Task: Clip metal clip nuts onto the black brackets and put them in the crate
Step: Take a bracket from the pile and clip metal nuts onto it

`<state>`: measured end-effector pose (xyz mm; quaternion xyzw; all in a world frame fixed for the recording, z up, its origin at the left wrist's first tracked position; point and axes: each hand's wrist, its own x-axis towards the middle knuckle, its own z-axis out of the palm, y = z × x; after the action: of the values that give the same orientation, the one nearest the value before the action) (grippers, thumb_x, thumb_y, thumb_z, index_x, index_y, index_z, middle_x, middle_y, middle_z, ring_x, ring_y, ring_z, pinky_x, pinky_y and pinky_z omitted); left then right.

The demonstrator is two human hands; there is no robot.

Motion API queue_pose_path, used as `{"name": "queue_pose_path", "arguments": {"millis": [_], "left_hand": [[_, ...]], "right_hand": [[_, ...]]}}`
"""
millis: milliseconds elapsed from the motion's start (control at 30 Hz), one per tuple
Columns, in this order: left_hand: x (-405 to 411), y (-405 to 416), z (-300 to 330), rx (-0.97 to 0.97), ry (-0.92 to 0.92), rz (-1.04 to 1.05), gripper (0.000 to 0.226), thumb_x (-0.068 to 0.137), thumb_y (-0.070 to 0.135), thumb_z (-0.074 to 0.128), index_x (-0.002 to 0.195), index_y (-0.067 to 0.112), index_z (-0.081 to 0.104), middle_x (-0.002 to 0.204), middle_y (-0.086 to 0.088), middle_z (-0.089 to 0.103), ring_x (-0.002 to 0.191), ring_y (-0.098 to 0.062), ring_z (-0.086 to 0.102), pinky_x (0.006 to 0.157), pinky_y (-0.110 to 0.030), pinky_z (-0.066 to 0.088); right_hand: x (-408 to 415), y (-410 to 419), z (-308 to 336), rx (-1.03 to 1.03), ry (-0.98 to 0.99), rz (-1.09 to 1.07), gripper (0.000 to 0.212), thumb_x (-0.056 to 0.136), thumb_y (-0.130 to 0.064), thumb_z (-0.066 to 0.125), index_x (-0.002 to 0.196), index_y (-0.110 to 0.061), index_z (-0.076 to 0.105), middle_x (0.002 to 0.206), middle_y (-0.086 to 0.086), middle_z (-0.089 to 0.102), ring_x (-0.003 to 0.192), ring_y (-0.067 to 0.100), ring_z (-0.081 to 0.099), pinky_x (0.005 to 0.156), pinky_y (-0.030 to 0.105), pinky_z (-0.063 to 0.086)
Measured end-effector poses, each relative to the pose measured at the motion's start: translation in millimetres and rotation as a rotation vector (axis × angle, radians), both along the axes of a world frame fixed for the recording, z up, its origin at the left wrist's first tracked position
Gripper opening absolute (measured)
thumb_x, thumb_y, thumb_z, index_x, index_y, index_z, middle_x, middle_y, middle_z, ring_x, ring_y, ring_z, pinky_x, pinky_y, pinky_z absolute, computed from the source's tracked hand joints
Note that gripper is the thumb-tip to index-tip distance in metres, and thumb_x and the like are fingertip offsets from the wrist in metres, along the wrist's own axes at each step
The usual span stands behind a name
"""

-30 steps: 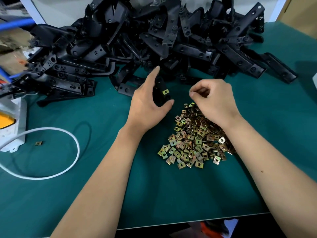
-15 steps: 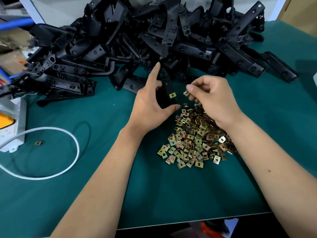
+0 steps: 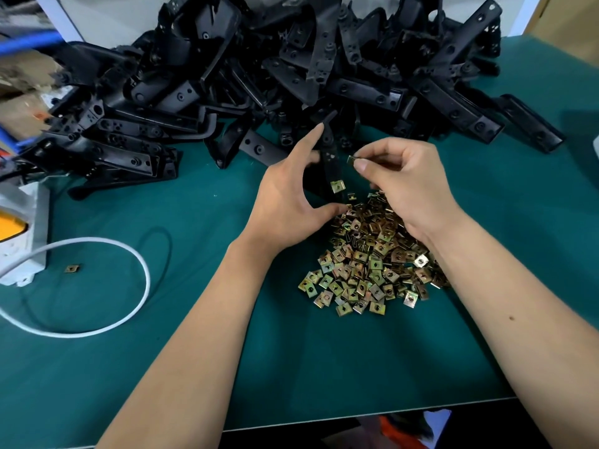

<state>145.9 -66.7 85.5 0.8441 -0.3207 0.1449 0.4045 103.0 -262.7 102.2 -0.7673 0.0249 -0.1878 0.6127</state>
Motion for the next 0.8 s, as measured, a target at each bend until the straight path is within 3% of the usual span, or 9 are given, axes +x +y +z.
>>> {"name": "queue_pose_path", "arguments": {"millis": [133,300,500,800], "left_hand": [[-2.1,-1.2,2.6,0.032,-0.013,-0.015,0.112,0.068,0.035,0.093,0.16,0.016,0.032,0.122,0.013,0.063,0.116,0.002,0.055,0.101,-0.001,0.032],[-5.0,-2.9,4.7,0.099,-0.033,-0.03,0.115,0.069,0.037,0.093,0.162,0.021,0.028,0.128,0.0,0.066,0.124,-0.013,0.058,0.109,-0.024,0.042],[-5.9,-4.8,4.3,0.105,-0.04,-0.032,0.116,0.068,0.036,0.094,0.162,0.018,0.028,0.127,0.0,0.067,0.122,-0.013,0.058,0.108,-0.019,0.04],[-8.0,-6.0,6.1,0.13,-0.042,-0.038,0.116,0.067,0.031,0.094,0.162,0.02,0.028,0.124,-0.001,0.068,0.121,-0.017,0.06,0.107,-0.034,0.047]], "right_hand": [[-0.8,2.0,1.5,0.076,-0.013,0.016,0.01,0.087,-0.007,0.077,0.092,-0.015,0.079,0.085,0.008,0.078,0.074,0.014,0.069,0.07,0.025,0.055],[-0.6,3.3,1.3,0.106,-0.002,0.002,0.011,0.086,-0.007,0.079,0.095,-0.014,0.081,0.084,0.011,0.078,0.07,0.009,0.067,0.068,0.021,0.053],[-0.3,4.3,0.3,0.126,0.007,-0.013,0.011,0.085,-0.007,0.079,0.093,-0.015,0.082,0.08,0.006,0.078,0.068,0.007,0.066,0.067,0.019,0.052],[-2.0,0.7,3.8,0.146,0.053,0.018,0.012,0.085,-0.006,0.08,0.09,-0.017,0.082,0.074,0.0,0.076,0.067,0.007,0.065,0.067,0.02,0.052]]}}
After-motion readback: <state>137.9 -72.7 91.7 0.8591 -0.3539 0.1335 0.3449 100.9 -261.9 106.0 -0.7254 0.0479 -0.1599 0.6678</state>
